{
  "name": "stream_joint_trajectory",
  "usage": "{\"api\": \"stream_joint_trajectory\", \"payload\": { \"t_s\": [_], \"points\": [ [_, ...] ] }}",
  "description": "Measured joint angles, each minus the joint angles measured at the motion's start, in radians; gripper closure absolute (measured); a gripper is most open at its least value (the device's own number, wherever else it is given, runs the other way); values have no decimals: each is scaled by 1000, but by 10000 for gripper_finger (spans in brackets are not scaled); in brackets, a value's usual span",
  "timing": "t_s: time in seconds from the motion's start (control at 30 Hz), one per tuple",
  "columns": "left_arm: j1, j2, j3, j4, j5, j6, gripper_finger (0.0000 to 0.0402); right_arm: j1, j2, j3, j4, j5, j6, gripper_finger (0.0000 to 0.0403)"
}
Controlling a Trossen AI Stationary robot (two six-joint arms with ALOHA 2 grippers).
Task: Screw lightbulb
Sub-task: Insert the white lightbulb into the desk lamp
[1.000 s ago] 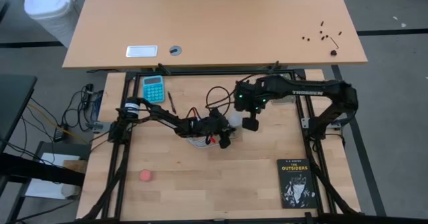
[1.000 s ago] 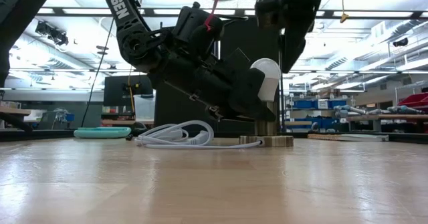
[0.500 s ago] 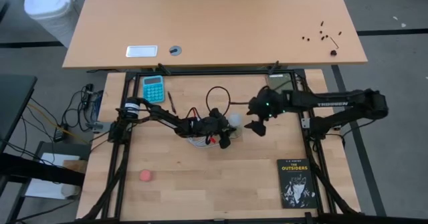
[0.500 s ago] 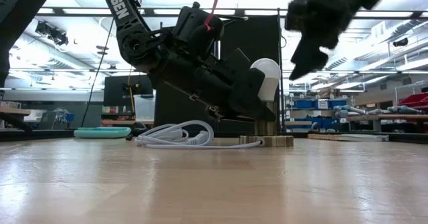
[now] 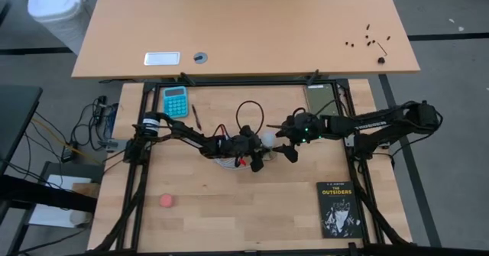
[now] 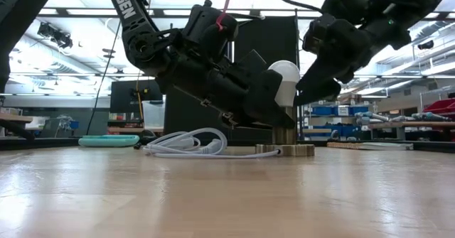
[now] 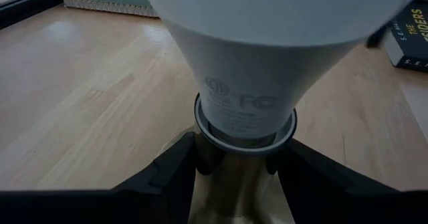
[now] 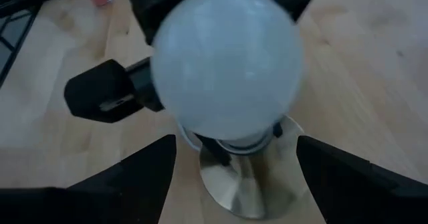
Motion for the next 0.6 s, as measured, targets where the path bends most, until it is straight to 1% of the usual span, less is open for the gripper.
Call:
{"api": "stream_joint_trajectory", "payload": {
  "t_s": [0.13, 0.43, 0.6],
  "points": [
    [0, 0, 0, -1, 0, 0, 208, 16, 16, -1, 64, 1, -23, 88],
    [0, 0, 0, -7, -1, 0, 208, 62, 16, -1, 51, 0, -24, 95],
    [-2, -1, 0, -9, -1, 0, 208, 87, 13, -1, 28, -2, 7, 95]
  ]
}}
